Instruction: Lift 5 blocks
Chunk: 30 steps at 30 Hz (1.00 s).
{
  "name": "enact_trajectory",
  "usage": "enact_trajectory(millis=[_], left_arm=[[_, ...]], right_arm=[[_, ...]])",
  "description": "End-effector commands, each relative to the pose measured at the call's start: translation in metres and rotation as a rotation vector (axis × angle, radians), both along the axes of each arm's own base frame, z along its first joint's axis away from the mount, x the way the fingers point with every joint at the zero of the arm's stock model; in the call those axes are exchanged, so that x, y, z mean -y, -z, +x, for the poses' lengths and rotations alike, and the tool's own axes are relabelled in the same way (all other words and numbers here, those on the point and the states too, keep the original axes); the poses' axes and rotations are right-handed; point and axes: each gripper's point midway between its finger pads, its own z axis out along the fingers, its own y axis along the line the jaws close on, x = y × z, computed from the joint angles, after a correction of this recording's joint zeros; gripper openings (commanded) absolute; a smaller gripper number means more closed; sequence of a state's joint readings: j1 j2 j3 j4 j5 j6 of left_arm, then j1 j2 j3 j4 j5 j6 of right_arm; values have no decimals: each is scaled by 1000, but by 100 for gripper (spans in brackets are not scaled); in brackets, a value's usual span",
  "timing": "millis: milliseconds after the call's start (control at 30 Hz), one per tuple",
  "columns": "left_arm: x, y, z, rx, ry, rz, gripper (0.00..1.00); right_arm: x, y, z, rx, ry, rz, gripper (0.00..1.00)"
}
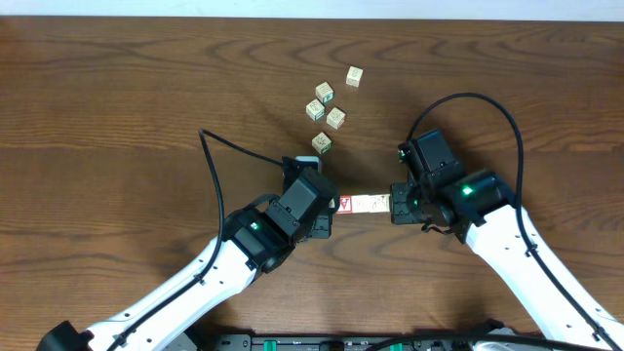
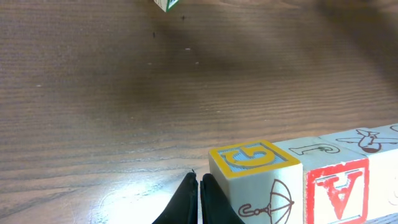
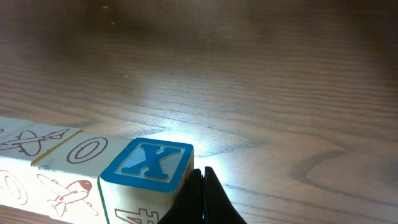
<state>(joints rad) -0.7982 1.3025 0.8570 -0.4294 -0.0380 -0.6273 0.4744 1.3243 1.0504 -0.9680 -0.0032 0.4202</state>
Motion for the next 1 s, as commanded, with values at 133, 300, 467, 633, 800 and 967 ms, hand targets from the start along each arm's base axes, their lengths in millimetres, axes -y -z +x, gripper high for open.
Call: enact_trajectory(millis=[133, 300, 467, 633, 800, 967], left_arm=[[52, -64, -10, 37, 179, -201, 7], [54, -71, -9, 50, 185, -207, 7], [54, -74, -8, 53, 185, -210, 7], [54, -77, -8, 57, 187, -212, 7], [55, -83, -7, 66, 188, -211, 7], [52, -92, -5, 84, 190, -191, 7]], right_arm=[[-64, -36, -18, -21, -165, 286, 1], [-64, -38, -18, -16, -166, 288, 1], [-63, -42, -19, -5, -168, 294, 1], [-63, -43, -19, -2, -168, 295, 1], [-64, -46, -18, 3, -168, 298, 2], [-65, -52, -16, 15, -170, 304, 2]])
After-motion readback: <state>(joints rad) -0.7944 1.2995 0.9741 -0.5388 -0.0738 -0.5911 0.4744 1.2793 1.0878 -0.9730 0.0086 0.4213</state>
